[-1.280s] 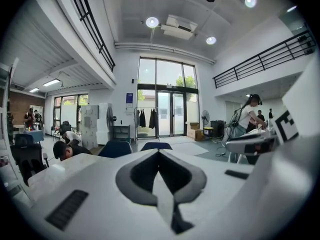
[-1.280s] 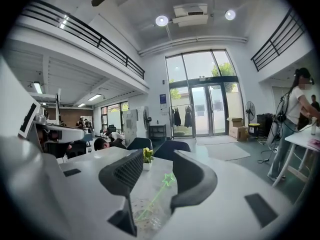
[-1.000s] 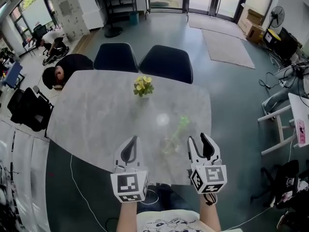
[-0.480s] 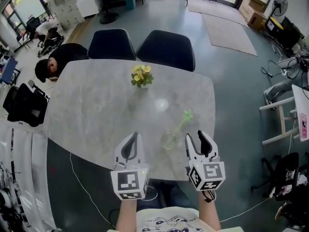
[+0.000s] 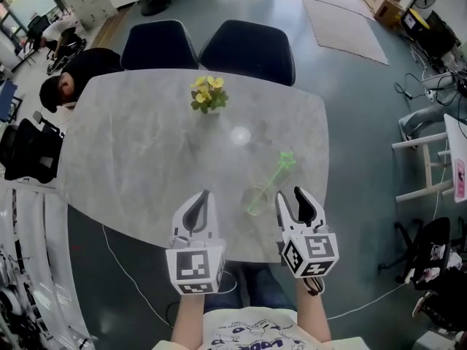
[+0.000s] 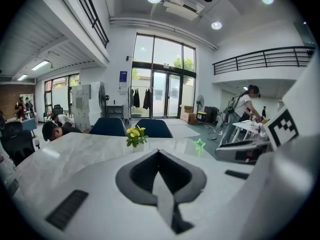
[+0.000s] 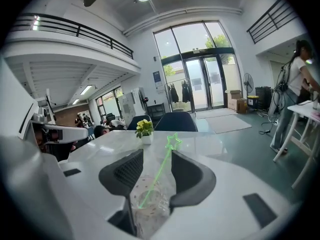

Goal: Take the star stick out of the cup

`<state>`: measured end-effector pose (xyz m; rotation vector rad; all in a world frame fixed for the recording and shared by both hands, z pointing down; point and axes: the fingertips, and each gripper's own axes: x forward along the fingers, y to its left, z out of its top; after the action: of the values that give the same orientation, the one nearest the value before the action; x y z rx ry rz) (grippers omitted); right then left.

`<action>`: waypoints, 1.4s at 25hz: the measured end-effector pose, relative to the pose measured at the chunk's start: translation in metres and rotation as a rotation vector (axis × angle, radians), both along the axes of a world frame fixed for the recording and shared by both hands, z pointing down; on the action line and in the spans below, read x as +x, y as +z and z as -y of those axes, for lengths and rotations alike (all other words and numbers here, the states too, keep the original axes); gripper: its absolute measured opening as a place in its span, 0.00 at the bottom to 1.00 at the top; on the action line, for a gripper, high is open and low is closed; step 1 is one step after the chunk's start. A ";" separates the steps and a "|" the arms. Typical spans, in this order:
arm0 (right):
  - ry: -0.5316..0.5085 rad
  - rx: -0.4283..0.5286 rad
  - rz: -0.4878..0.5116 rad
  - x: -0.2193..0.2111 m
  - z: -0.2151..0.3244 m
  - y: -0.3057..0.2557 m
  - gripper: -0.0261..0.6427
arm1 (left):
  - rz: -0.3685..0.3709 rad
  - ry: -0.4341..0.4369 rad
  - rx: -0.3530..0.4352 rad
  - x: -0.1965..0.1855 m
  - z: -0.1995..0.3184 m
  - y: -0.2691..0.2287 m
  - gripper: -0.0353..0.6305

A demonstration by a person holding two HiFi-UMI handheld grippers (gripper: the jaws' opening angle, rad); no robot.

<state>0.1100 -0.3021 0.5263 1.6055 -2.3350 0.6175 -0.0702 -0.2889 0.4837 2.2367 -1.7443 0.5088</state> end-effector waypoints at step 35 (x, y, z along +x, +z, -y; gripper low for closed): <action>-0.025 -0.178 0.150 -0.014 0.054 0.058 0.23 | -0.013 0.001 -0.092 -0.018 0.032 0.048 0.05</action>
<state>0.0958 -0.3557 0.5848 1.4964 -2.3228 0.9408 -0.0881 -0.3207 0.5319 2.1734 -1.6783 0.5621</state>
